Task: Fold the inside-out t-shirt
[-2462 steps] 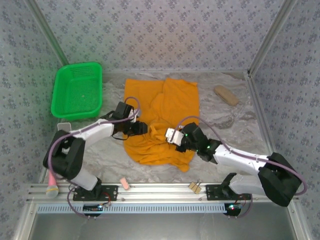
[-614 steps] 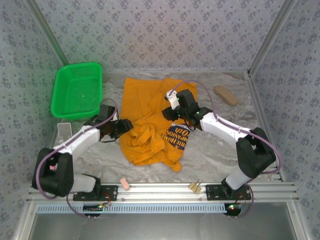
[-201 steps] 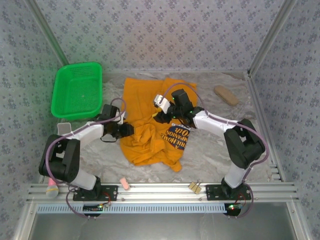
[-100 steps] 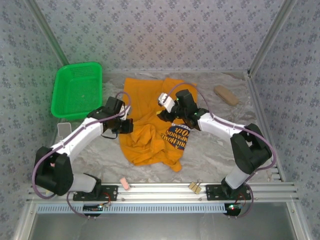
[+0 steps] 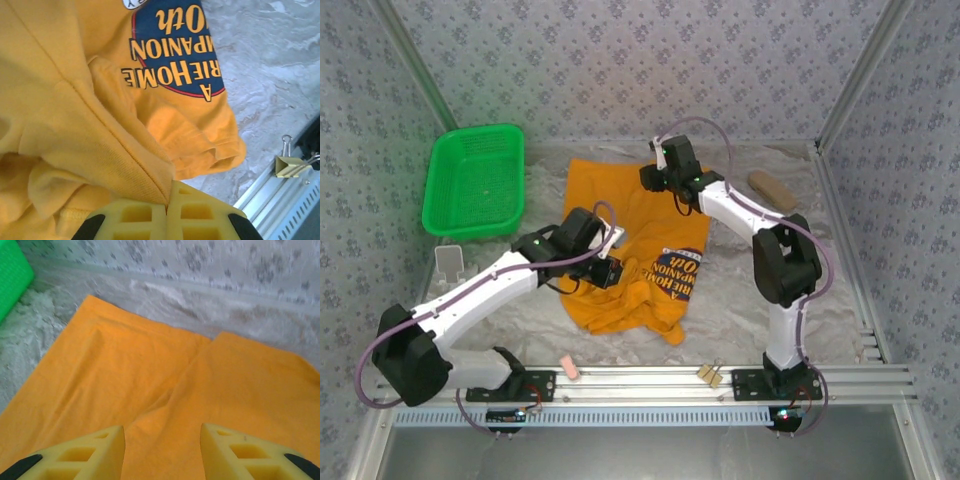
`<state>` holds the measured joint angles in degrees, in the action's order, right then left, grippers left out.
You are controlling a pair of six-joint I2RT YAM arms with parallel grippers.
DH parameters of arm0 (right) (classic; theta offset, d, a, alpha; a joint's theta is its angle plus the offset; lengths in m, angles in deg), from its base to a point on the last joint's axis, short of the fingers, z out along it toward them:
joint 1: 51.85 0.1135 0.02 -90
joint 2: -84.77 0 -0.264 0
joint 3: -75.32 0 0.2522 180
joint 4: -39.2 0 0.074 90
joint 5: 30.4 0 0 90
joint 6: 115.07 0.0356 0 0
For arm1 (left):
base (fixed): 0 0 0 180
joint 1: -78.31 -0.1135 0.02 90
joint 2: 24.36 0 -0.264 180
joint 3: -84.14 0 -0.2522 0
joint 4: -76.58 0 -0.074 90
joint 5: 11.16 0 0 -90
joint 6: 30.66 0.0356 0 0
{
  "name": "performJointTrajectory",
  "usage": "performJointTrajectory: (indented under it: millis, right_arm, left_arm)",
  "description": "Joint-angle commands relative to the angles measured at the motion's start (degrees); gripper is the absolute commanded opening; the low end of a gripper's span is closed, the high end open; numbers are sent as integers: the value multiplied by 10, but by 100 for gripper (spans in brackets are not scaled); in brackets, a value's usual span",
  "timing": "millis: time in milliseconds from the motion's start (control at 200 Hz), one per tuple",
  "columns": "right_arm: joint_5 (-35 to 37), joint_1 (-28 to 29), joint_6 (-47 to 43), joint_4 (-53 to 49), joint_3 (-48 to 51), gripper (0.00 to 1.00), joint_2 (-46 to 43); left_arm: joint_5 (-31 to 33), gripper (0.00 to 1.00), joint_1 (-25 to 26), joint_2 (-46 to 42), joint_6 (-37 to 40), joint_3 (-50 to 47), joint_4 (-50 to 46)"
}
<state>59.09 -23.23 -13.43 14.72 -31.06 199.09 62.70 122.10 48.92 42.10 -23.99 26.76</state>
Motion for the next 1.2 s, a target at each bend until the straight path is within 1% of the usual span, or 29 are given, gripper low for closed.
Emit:
performJointTrajectory:
  millis: [0, 165, 285, 395, 430, 465, 495, 540, 565, 640, 740, 774, 809, 869, 909, 994, 1049, 1089, 1144, 1194]
  right_arm:
    - [-3, -6, 110, -103, -116, 44, 93]
    - [-15, -2, 117, -161, -208, 43, 172]
    - [0, 6, 135, -211, -274, 43, 222]
    - [0, 15, 153, -234, -302, 43, 255]
    - [3, 19, 156, -255, -307, 39, 263]
    - [5, 23, 156, -258, -308, 32, 268]
    - [3, 26, 154, -253, -303, 24, 271]
    - [-2, 28, 155, -241, -294, 7, 272]
    - [-8, 28, 156, -239, -289, 1, 270]
    - [-16, 22, 156, -203, -272, 0, 255]
    - [-11, 4, 160, -183, -275, 0, 219]
    - [-4, -4, 163, -184, -286, 0, 209]
    - [5, -15, 167, -186, -299, 0, 197]
    - [9, -36, 171, -182, -322, 0, 178]
    - [8, -49, 175, -178, -344, 0, 170]
    - [-21, -83, 193, -186, -411, 0, 168]
    - [-60, -106, 220, -184, -459, 0, 169]
    - [-86, -121, 236, -185, -490, 0, 167]
    - [-106, -142, 261, -196, -530, 0, 159]
    - [-106, -153, 267, -203, -544, 0, 138]
  left_arm:
    - [-35, 0, 51, 41, -4, 3, 60]
    - [-29, 0, 103, 69, -1, 5, 88]
    - [-25, 0, 106, 81, -8, 4, 91]
    - [-15, 0, 107, 65, -9, -1, 97]
    - [-10, 0, 105, 58, -7, -6, 102]
    - [-5, 0, 105, 51, -3, -12, 106]
    - [-1, 0, 103, 48, 2, -15, 106]
    - [4, 0, 99, 43, 7, -14, 96]
    - [9, 0, 97, 41, 10, -13, 91]
    - [29, 0, 94, 25, 40, -15, 79]
    - [83, 0, 89, -27, 109, -28, 58]
    - [90, 0, 78, -51, 132, -29, 50]
    - [88, 0, 54, -72, 144, -26, 41]
    - [60, 0, -3, -97, 162, -12, 31]
    - [57, 0, -37, -106, 173, 1, 27]
    - [50, 0, -110, -97, 205, 60, -5]
    - [56, 0, -144, -76, 242, 119, -38]
    - [66, 0, -163, -60, 276, 166, -61]
    - [100, 0, -180, -34, 353, 231, -83]
    - [158, 0, -184, -14, 424, 289, -92]
